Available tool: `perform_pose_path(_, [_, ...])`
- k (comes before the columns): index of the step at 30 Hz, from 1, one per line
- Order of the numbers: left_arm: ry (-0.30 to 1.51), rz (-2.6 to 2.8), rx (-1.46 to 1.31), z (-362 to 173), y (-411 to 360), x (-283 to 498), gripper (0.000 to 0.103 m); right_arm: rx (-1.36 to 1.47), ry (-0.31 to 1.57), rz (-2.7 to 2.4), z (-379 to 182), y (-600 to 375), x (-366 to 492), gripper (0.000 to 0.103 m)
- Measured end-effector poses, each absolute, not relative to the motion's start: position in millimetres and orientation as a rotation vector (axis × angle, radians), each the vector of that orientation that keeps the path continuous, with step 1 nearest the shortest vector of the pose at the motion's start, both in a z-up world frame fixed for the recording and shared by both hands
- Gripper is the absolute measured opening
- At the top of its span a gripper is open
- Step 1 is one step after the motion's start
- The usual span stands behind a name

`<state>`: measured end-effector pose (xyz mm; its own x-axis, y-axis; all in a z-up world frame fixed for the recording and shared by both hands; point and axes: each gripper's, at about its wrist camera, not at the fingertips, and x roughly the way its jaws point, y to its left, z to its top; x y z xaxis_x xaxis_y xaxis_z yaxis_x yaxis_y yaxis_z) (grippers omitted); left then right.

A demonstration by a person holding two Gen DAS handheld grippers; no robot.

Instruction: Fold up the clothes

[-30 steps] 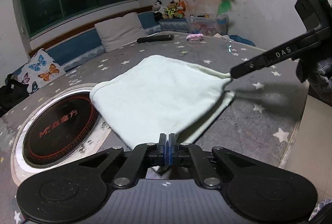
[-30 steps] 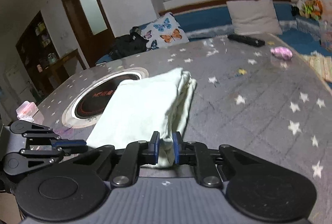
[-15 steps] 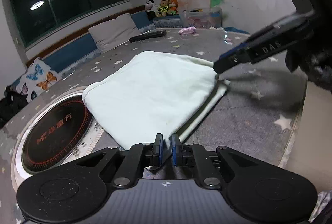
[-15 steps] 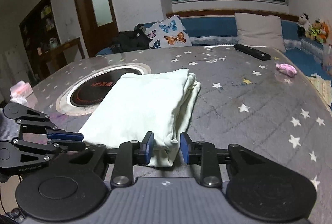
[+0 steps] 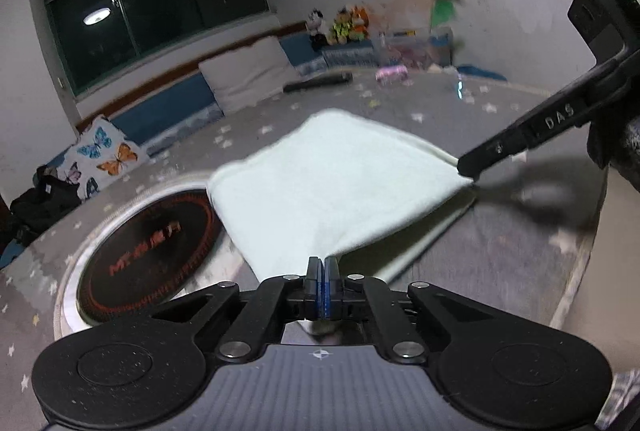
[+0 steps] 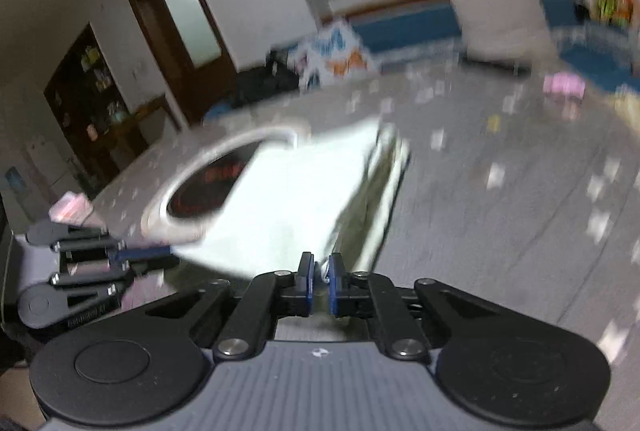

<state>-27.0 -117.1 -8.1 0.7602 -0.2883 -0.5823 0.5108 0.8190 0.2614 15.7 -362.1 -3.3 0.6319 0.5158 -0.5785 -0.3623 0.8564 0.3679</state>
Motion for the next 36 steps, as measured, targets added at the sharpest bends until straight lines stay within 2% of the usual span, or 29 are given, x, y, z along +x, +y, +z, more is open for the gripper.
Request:
perform_pose_path(4, [0.577, -0.468, 0.459, -12.1, -112.8, -30.7, 0.002, 0.239, 0.77, 0.51, -12.9, -364.8, 13.4, 0.011])
perform_pose_path(6, [0.588, -0.472, 0.461, -10.5, -109.4, -30.5, 0.006, 0.232, 0.778, 0.516, -8.0, -368.2, 12.4, 0.014])
perform_pose_path(15, [0.552, -0.481, 0.309, 19.3, -108.1, -17.8, 0.007, 0.142, 0.66, 0.521, 28.7, -360.9, 25.3, 0.015])
perform_pose_path(22, [0.628, -0.483, 0.274, -6.2, -123.6, 12.9, 0.007, 0.124, 0.646, 0.574, 22.4, -335.5, 58.0, 0.015])
perform_pose_path(28, [0.663, -0.472, 0.266, -16.1, -115.0, 14.6, 0.008, 0.118, 0.744, 0.531, -7.5, -334.6, 75.0, 0.015])
perform_pose_path(36, [0.657, -0.484, 0.253, -16.7, -113.1, 13.3, 0.008, 0.074, 0.648, 0.5, 20.8, -327.5, 105.3, 0.019])
